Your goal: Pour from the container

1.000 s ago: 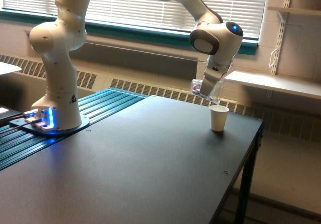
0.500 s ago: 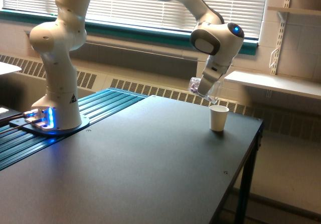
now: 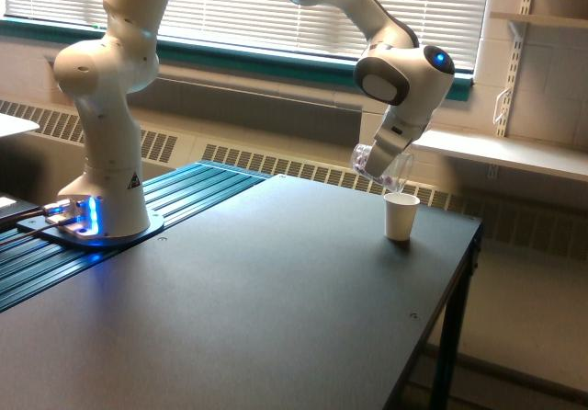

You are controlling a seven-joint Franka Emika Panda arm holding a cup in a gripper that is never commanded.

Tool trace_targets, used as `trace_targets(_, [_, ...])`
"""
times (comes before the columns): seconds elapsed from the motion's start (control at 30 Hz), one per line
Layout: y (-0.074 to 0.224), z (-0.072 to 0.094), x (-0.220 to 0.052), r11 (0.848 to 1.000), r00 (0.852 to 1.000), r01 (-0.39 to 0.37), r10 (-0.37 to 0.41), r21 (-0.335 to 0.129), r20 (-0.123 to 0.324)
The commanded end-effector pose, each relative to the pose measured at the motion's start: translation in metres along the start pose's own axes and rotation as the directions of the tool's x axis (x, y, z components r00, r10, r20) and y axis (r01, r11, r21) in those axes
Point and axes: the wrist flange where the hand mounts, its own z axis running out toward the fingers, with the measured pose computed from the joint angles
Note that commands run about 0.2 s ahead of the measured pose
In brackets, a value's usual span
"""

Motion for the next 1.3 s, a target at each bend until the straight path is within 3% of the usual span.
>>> trace_targets(0.03, [0.004,0.005,-0.004,1.000,1.000,-0.018,0.018,-0.011,0.008])
trace_targets(0.77, [0.009,0.012,-0.009,0.999,0.997,-0.049,0.050,-0.013,0.064])
trace_targets(0.93, [0.004,0.008,-0.021,0.999,0.999,-0.045,0.045,0.002,0.014])
trace_targets(1.3, [0.002,0.005,-0.038,1.000,1.000,-0.001,0.001,0.008,-0.006])
